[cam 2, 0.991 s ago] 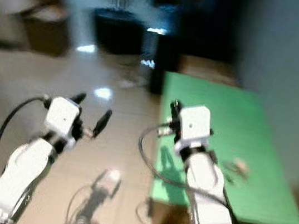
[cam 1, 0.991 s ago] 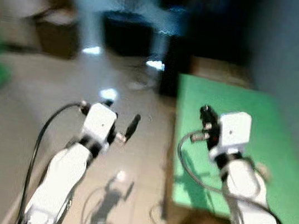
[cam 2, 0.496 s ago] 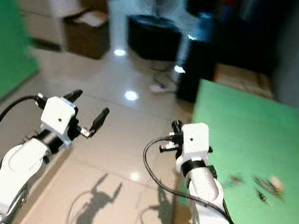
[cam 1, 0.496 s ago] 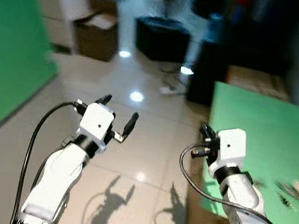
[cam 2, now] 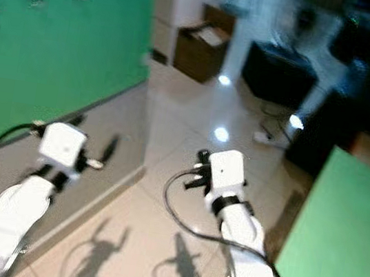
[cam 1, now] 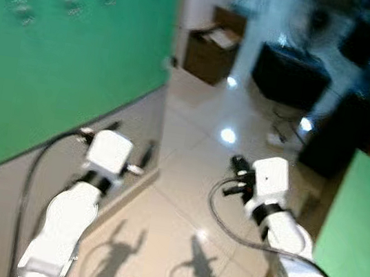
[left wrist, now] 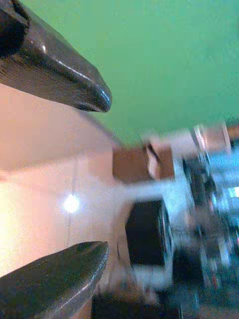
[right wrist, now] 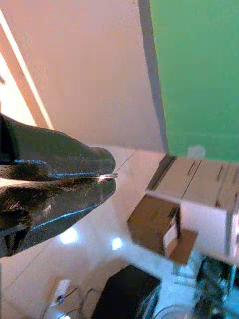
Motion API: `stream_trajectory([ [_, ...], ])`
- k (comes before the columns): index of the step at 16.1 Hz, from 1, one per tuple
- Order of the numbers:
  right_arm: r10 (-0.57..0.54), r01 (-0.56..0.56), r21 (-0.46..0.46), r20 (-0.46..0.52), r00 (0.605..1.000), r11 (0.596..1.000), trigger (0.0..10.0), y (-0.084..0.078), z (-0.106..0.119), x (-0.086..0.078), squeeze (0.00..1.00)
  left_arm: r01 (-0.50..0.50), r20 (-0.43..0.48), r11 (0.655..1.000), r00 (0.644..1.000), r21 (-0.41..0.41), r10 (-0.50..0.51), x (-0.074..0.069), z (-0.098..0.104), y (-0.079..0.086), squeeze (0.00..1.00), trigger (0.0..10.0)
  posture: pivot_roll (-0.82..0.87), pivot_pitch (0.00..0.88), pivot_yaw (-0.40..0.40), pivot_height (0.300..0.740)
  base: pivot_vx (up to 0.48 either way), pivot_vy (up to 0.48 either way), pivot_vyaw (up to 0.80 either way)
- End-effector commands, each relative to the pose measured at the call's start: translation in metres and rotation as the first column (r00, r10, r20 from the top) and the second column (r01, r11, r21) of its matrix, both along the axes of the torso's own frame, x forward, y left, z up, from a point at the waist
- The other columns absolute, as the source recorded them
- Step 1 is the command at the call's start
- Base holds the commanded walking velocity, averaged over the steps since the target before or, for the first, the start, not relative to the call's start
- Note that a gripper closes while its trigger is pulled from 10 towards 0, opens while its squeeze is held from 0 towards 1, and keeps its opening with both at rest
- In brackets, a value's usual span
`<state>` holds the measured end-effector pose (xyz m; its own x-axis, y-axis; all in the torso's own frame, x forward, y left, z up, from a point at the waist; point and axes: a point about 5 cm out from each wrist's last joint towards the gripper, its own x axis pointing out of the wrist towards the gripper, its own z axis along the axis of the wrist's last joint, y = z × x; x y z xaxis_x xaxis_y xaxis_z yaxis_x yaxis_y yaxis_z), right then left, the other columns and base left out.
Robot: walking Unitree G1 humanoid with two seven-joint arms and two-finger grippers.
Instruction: Hang keys on a hook
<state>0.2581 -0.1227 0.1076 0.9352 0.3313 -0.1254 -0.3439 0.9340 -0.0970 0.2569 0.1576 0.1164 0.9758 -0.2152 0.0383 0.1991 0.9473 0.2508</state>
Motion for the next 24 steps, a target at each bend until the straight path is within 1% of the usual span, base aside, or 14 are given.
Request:
stream_trajectory([
  [1, -0.017, 0.017, -0.02, -0.005, 1.0, 1.0, 10.0, -0.008, -0.001, 0.003, 0.0, 0.007, 0.025, 1.0, 1.0, 0.001, -0.007, 0.0, 0.006, -0.006, 0.0, 10.0, -0.05, 0.0, -0.036, 0.74, 0.0, 0.0, 0.8],
  [2, -0.017, 0.017, -0.016, -0.004, 1.0, 1.0, 10.0, -0.008, -0.001, 0.004, 0.0, 0.006, 0.034, 1.0, 0.999, 0.005, -0.006, -0.001, 0.007, -0.006, 0.0, 10.0, -0.05, 0.0, -0.036, 0.74, 0.0, 0.0, 0.8],
  [3, -0.015, 0.015, -0.006, 0.003, 1.0, 1.0, 10.0, -0.008, 0.002, 0.007, 0.0, -0.015, 0.064, 0.999, 0.998, 0.037, 0.013, 0.0, 0.011, -0.004, 0.0, 10.0, -0.04, 0.0, -0.034, 0.74, 0.0, 0.0, 0.8],
  [4, -0.013, 0.013, -0.004, 0.007, 1.0, 1.0, 10.0, -0.007, 0.002, 0.008, 0.0, -0.021, 0.079, 0.999, 0.997, 0.038, 0.018, 0.0, 0.014, -0.004, 0.0, 10.0, -0.04, 0.0, -0.033, 0.74, 0.0, 0.0, 0.8],
  [5, -0.006, 0.006, 0.002, 0.014, 1.0, 1.0, 10.0, -0.006, 0.004, 0.01, 0.0, -0.012, 0.063, 0.999, 0.998, 0.035, 0.009, 0.0, 0.013, -0.005, 0.0, 10.0, -0.03, 0.0, -0.026, 0.74, 0.0, 0.0, 0.8],
  [7, 0.0, 0.0, 0.006, 0.019, 1.0, 1.0, 10.0, -0.006, 0.005, 0.011, 0.0, 0.017, 0.058, 0.998, 0.998, 0.062, -0.021, 0.0, 0.013, -0.007, 0.0, 10.0, -0.04, 0.0, -0.023, 0.74, 0.0, 0.0, 0.8],
  [8, 0.007, -0.008, 0.013, 0.029, 1.0, 1.0, 10.0, -0.005, 0.007, 0.013, 0.0, 0.037, 0.071, 0.997, 0.997, 0.07, -0.042, 0.002, 0.015, -0.009, 0.0, 10.0, -0.04, 0.0, -0.017, 0.74, 0.0, 0.0, 0.8],
  [11, -0.001, 0.0, 0.03, 0.033, 0.999, 1.0, 10.0, -0.003, 0.006, 0.014, 0.0, 0.06, 0.082, 0.997, 0.995, 0.045, -0.064, 0.003, 0.016, -0.015, 0.0, 10.0, -0.04, 0.0, -0.02, 0.74, 0.0, 0.0, 0.8],
  [13, 0.016, -0.017, 0.019, 0.033, 0.999, 1.0, 10.0, -0.007, 0.007, 0.012, 0.0, 0.098, 0.071, 0.995, 0.992, 0.034, -0.1, 0.001, 0.015, -0.018, 0.0, 10.0, -0.04, 0.0, -0.014, 0.74, 0.0, 0.0, 0.8],
  [14, 0.01, -0.01, 0.02, 0.037, 0.999, 1.0, 10.0, -0.014, 0.008, 0.012, 0.0, 0.1, 0.062, 0.995, 0.993, 0.026, -0.102, -0.001, 0.012, -0.015, 0.0, 10.0, -0.05, 0.0, -0.014, 0.74, 0.262, 0.0, 0.8],
  [16, -0.017, 0.015, 0.048, 0.042, 0.999, 0.999, 10.0, -0.018, 0.009, 0.012, 0.0, 0.083, 0.059, 0.997, 0.995, -0.005, -0.082, -0.001, 0.011, -0.014, 0.0, 10.0, -0.05, 0.0, -0.016, 0.74, 0.298, 0.0, 0.8],
  [19, 0.02, -0.026, 0.098, 0.056, 0.998, 0.995, 10.0, -0.01, 0.016, 0.012, 0.0, 0.084, 0.067, 0.996, 0.994, -0.027, -0.082, 0.003, 0.015, -0.02, 0.0, 10.0, -0.04, 0.0, -0.023, 0.74, 0.33, 0.0, 0.8],
  [20, 0.04, -0.044, 0.087, 0.051, 0.998, 0.995, 10.0, -0.007, 0.012, 0.01, 0.0, 0.082, 0.061, 0.996, 0.995, -0.021, -0.081, 0.002, 0.012, -0.02, 0.0, 10.0, -0.04, 0.0, -0.018, 0.74, 0.341, 0.0, 0.8],
  [24, 0.055, -0.058, 0.085, 0.039, 0.998, 0.995, 10.0, -0.005, 0.009, 0.008, 0.0, 0.069, 0.056, 0.998, 0.996, -0.015, -0.068, 0.002, 0.012, -0.019, 0.0, 10.0, -0.04, 0.0, -0.026, 0.74, 0.344, 0.0, 0.8],
])
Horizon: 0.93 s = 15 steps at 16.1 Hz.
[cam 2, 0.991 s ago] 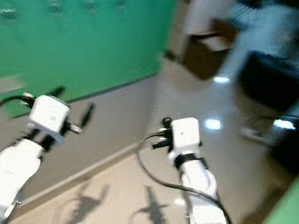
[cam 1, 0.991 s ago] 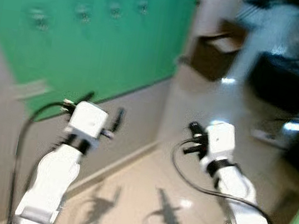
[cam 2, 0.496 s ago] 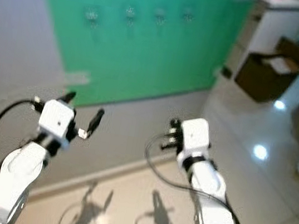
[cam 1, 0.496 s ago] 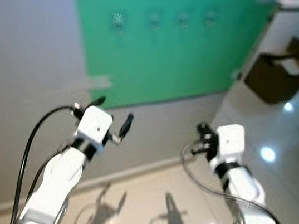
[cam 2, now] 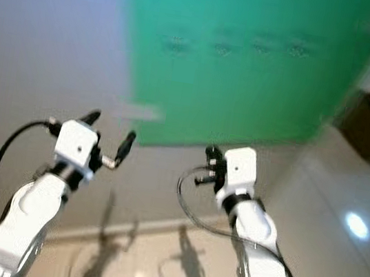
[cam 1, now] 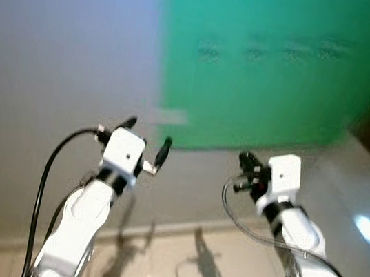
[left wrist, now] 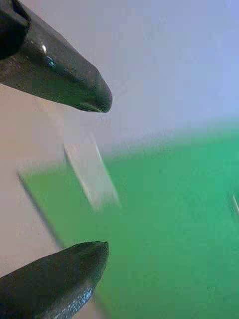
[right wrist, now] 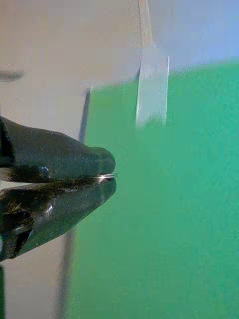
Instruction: Hang keys on a hook
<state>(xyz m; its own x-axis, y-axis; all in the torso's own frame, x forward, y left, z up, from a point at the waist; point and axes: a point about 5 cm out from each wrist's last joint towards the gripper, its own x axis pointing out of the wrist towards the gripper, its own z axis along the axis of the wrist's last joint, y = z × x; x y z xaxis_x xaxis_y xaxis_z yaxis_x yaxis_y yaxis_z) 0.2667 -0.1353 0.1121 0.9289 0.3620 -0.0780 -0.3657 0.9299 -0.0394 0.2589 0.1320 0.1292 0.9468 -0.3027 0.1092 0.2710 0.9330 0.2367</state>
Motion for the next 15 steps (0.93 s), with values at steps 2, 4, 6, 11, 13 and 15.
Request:
stream_trajectory([
  [2, 0.087, -0.088, 0.012, 0.005, 0.996, 0.996, 10.0, 0.011, 0.002, -0.005, 0.0, -0.054, 0.009, 0.998, 0.998, -0.039, 0.055, -0.002, 0.001, 0.01, 0.0, 10.0, -0.04, 0.0, -0.027, 0.74, 0.172, 0.0, 0.8],
  [4, 0.111, -0.111, 0.025, -0.001, 0.994, 0.994, 10.0, 0.012, 0.0, -0.009, 0.0, -0.047, -0.003, 0.999, 0.999, -0.024, 0.047, -0.003, -0.001, 0.01, 0.0, 10.0, -0.04, 0.0, -0.027, 0.74, 0.0, 0.0, 0.65],
  [6, 0.098, -0.097, 0.06, -0.018, 0.995, 0.994, 10.0, 0.01, -0.004, -0.013, 0.0, -0.046, 0.003, 0.999, 0.999, 0.003, 0.046, -0.006, -0.003, 0.011, 0.0, 10.0, -0.04, 0.0, -0.024, 0.74, 0.0, 0.0, 0.0],
  [11, 0.119, -0.119, 0.046, 0.003, 0.993, 0.992, 10.0, 0.011, -0.002, -0.016, 0.0, -0.052, 0.012, 0.999, 0.999, 0.008, 0.052, -0.005, -0.002, 0.009, 0.0, 10.0, -0.04, 0.0, -0.022, 0.74, 0.0, -0.365, 0.11],
  [13, 0.118, -0.118, 0.045, 0.01, 0.993, 0.992, 10.0, 0.012, -0.001, -0.015, 0.0, -0.051, 0.016, 0.999, 0.999, 0.008, 0.051, -0.004, -0.002, 0.007, 0.0, 10.0, -0.04, 0.0, -0.022, 0.74, 0.0, -0.394, 0.8],
  [15, 0.123, -0.123, 0.04, 0.021, 0.992, 0.992, 10.0, 0.015, 0.0, -0.013, 0.0, -0.048, 0.02, 0.999, 0.999, 0.007, 0.048, -0.003, -0.001, 0.007, 0.0, 10.0, -0.04, 0.0, -0.019, 0.74, 0.0, -0.396, 0.8],
])
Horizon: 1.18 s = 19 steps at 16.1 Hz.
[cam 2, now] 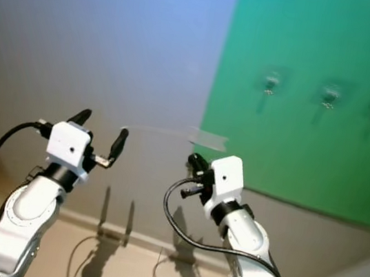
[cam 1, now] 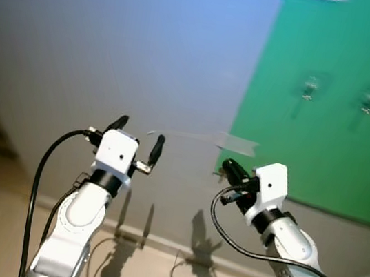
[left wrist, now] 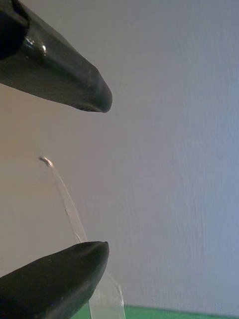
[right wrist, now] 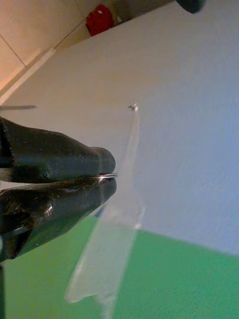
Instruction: Hang keys on a hook
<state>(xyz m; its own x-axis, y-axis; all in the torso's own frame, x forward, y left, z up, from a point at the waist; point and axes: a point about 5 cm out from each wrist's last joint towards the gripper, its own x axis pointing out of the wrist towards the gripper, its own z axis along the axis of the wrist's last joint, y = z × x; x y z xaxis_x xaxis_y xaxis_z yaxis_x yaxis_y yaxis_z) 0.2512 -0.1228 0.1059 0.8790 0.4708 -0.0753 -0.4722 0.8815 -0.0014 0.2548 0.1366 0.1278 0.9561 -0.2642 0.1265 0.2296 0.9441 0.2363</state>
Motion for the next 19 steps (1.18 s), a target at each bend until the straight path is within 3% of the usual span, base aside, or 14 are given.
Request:
stream_trajectory([
  [1, 0.002, -0.002, 0.008, 0.032, 0.999, 1.0, 10.0, 0.002, 0.007, 0.002, 0.0, -0.009, 0.004, 1.0, 1.0, 0.012, 0.009, 0.001, 0.001, 0.002, 0.0, 10.0, -0.04, 0.0, -0.02, 0.74, 0.0, -0.394, 0.8],
  [4, -0.018, 0.017, 0.026, 0.024, 1.0, 1.0, 10.0, -0.001, 0.006, 0.001, 0.0, -0.007, 0.005, 1.0, 1.0, 0.014, 0.007, 0.002, 0.001, 0.002, 0.0, 10.0, -0.04, 0.0, -0.016, 0.74, 0.0, -0.391, 0.0],
  [8, 0.039, -0.042, 0.056, 0.051, 0.998, 0.998, 10.0, 0.003, 0.012, -0.005, 0.0, 0.007, 0.002, 1.0, 1.0, 0.018, -0.007, 0.003, 0.0, 0.0, 0.0, 10.0, -0.05, 0.0, -0.012, 0.74, 0.0, -0.36, 0.0],
  [13, 0.108, -0.12, 0.142, 0.086, 0.99, 0.983, 10.0, 0.013, 0.027, -0.001, 0.0, 0.069, 0.014, 0.997, 0.997, 0.026, -0.07, 0.004, 0.003, -0.005, 0.0, 10.0, -0.05, 0.0, -0.005, 0.74, 0.0, 0.0, 0.0],
  [19, 0.094, -0.122, 0.199, 0.14, 0.986, 0.973, 10.0, 0.006, 0.049, 0.014, 0.0, 0.156, 0.022, 0.987, 0.987, 0.048, -0.157, 0.003, 0.008, -0.012, 0.0, 10.0, -0.05, 0.0, -0.006, 0.74, 0.0, 0.0, 0.0],
])
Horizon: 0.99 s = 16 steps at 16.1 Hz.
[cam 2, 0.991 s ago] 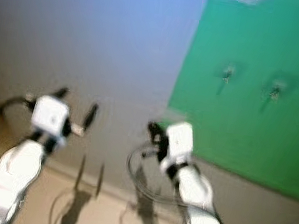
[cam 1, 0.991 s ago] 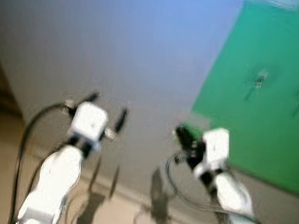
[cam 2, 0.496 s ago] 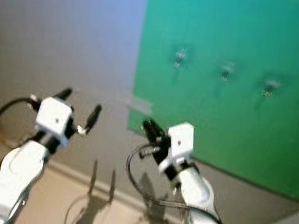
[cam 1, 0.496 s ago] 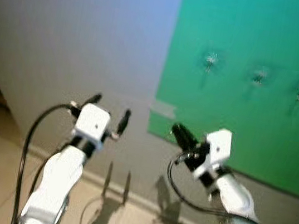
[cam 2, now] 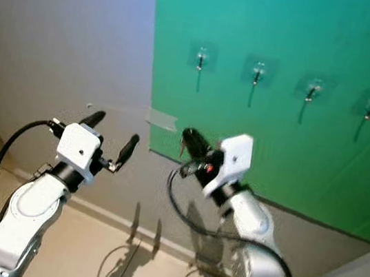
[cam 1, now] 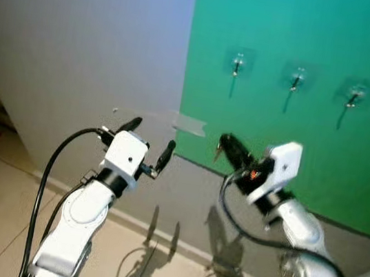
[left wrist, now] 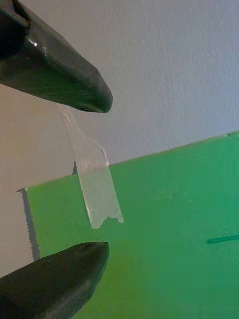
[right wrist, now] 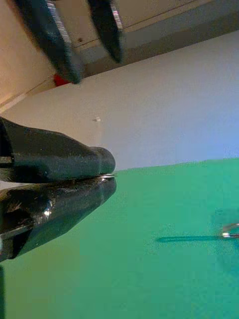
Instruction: Hang keys on a hook
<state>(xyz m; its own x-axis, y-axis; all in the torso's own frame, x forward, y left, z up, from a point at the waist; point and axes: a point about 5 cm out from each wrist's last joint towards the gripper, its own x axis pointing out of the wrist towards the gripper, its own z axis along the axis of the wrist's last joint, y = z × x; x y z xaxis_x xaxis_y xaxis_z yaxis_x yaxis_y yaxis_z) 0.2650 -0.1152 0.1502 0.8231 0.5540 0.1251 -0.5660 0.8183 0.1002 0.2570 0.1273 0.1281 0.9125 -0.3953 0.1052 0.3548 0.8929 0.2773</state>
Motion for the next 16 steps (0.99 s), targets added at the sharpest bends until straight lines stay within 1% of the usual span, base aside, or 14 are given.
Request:
stream_trajectory([
  [1, 0.011, -0.011, 0.02, 0.018, 1.0, 1.0, 10.0, -0.001, 0.007, 0.001, 0.0, 0.032, 0.031, 0.999, 0.999, -0.002, -0.032, 0.001, 0.008, -0.004, 0.0, 10.0, -0.05, 0.0, -0.006, 0.74, 0.0, 0.0, 0.0],
  [2, 0.027, -0.029, 0.037, 0.038, 0.999, 0.999, 10.0, -0.001, 0.015, 0.005, 0.0, 0.066, 0.032, 0.998, 0.997, -0.007, -0.066, -0.001, 0.01, -0.007, 0.0, 10.0, -0.05, 0.0, -0.009, 0.74, 0.0, 0.0, 0.0],
  [3, 0.047, -0.052, 0.102, 0.055, 0.997, 0.993, 10.0, -0.002, 0.029, 0.01, 0.0, 0.12, 0.029, 0.992, 0.992, -0.023, -0.119, -0.004, 0.012, -0.012, 0.0, 10.0, -0.06, 0.0, -0.013, 0.74, 0.0, 0.0, 0.0],
  [4, 0.052, -0.058, 0.116, 0.058, 0.997, 0.991, 10.0, -0.002, 0.031, 0.011, 0.0, 0.126, 0.029, 0.992, 0.992, -0.026, -0.125, -0.004, 0.012, -0.013, 0.0, 10.0, -0.06, 0.0, -0.013, 0.74, 0.0, 0.0, 0.0],
  [5, 0.096, -0.106, 0.191, 0.062, 0.993, 0.976, 10.0, -0.003, 0.041, 0.017, 0.0, 0.135, 0.029, 0.991, 0.991, -0.027, -0.134, -0.005, 0.012, -0.015, 0.0, 10.0, -0.06, 0.0, -0.017, 0.74, 0.0, 0.0, 0.0],
  [8, 0.161, -0.171, 0.29, 0.057, 0.985, 0.942, 10.0, -0.004, 0.053, 0.028, 0.0, 0.165, 0.033, 0.986, 0.986, -0.027, -0.164, -0.005, 0.014, -0.021, 0.0, 10.0, -0.06, 0.0, -0.025, 0.74, 0.0, 0.0, 0.0],
  [10, 0.169, -0.18, 0.308, 0.062, 0.984, 0.934, 10.0, -0.005, 0.058, 0.036, 0.0, 0.199, 0.039, 0.98, 0.979, -0.029, -0.198, -0.006, 0.017, -0.025, 0.0, 10.0, -0.06, 0.0, -0.028, 0.74, 0.0, 0.0, 0.0],
  [13, 0.166, -0.173, 0.319, 0.051, 0.985, 0.932, 10.0, -0.002, 0.065, 0.053, 0.0, 0.242, 0.063, 0.97, 0.969, -0.029, -0.239, -0.005, 0.025, -0.03, 0.0, 10.0, -0.06, 0.0, -0.03, 0.74, 0.0, 0.0, 0.0],
  [15, 0.139, -0.149, 0.304, 0.052, 0.989, 0.941, 10.0, 0.007, 0.071, 0.067, 0.0, 0.275, 0.122, 0.958, 0.957, -0.078, -0.265, -0.004, 0.039, -0.034, 0.0, 10.0, -0.06, 0.0, -0.029, 0.74, 0.0, 0.0, 0.0],
  [16, 0.13, -0.141, 0.303, 0.057, 0.99, 0.943, 10.0, 0.008, 0.073, 0.069, 0.0, 0.277, 0.127, 0.957, 0.956, -0.084, -0.266, -0.004, 0.041, -0.034, 0.0, 10.0, -0.06, 0.0, -0.029, 0.74, 0.0, 0.0, 0.0],
])
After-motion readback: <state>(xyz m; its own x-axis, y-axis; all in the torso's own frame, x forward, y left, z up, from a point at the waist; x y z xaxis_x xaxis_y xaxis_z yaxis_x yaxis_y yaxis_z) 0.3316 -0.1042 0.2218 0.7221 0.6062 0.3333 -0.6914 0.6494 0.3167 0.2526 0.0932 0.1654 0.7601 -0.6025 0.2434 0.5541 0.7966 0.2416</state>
